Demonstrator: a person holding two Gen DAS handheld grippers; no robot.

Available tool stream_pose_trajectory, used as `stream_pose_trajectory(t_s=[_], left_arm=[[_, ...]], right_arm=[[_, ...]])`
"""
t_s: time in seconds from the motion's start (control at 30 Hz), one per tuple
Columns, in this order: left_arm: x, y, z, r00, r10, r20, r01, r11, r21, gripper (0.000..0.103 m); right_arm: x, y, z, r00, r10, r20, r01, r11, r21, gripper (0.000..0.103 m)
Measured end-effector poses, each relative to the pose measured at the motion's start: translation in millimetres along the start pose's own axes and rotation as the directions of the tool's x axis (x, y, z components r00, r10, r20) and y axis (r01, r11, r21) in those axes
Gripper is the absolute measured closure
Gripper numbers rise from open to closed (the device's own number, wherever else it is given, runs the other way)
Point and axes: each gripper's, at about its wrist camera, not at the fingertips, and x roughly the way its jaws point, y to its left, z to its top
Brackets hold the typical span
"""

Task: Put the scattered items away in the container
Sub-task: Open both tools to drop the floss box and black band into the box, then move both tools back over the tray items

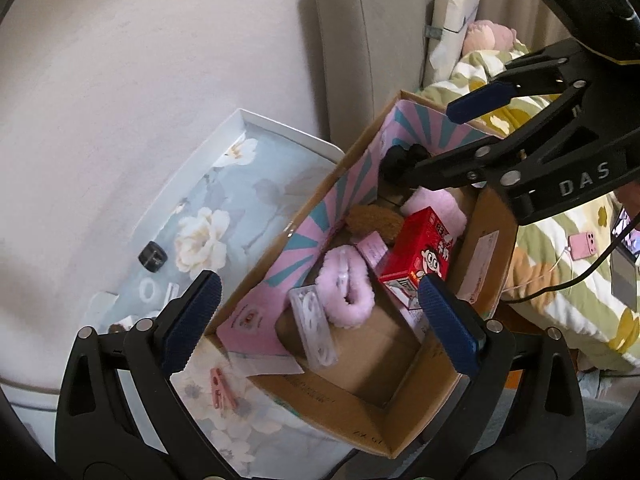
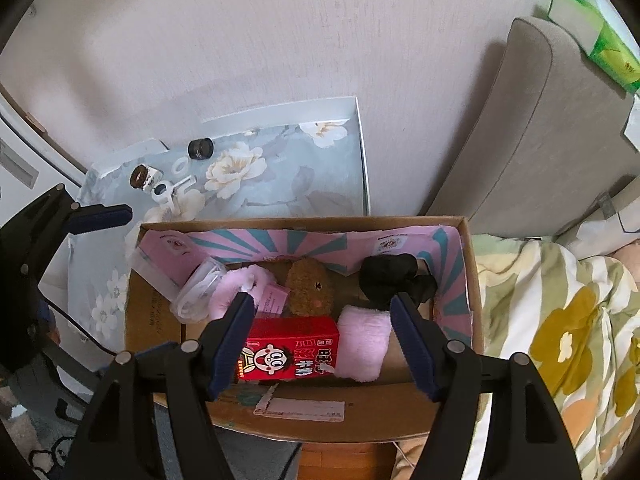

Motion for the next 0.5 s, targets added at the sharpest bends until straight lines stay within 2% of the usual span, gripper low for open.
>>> stream_pose_trajectory(t_s=[0.13,0.5], left_arm=[[-9,7,-1,0.999,-0.026,0.022,0.026,0.999,-0.019,0.004],[-37,26,-8,0.996,-0.034,0.083,0.039,0.997,-0.063,0.004]], right_arm=[[-10,4,0,1.0,0.0,0.02,0.0,1.0,0.008,0.036],[-47,28,2,0.996,-0.013,0.093,0.014,1.0,-0.008,0.036]])
